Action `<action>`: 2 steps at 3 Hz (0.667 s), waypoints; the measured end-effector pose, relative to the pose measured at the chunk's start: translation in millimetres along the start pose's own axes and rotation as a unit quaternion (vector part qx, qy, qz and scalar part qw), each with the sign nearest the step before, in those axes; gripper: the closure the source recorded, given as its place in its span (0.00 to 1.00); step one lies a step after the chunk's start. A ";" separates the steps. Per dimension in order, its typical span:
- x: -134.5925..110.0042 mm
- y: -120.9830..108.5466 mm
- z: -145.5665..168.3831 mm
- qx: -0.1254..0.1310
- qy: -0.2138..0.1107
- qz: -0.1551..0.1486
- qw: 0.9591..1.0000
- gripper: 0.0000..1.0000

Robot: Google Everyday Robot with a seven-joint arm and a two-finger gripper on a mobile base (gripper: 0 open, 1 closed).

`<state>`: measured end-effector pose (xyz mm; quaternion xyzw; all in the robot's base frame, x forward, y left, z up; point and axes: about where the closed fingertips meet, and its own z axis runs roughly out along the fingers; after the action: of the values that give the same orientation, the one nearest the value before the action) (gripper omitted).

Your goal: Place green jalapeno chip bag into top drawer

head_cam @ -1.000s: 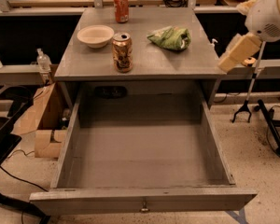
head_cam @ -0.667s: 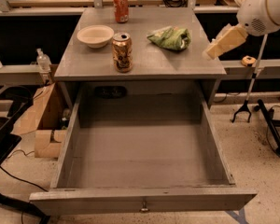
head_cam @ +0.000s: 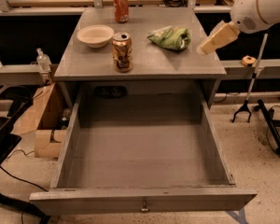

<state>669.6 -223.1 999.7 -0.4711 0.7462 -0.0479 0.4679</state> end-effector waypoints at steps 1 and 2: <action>7.8 -10.7 44.5 -0.017 0.014 -0.016 1.000 0.00; 13.4 -30.6 107.4 -0.030 0.014 -0.022 0.999 0.00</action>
Offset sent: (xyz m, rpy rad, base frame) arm 0.1936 0.0098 -0.0673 -0.0355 0.0199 0.0618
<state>768.0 -210.3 946.8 -0.5007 0.7431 -0.0422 0.4419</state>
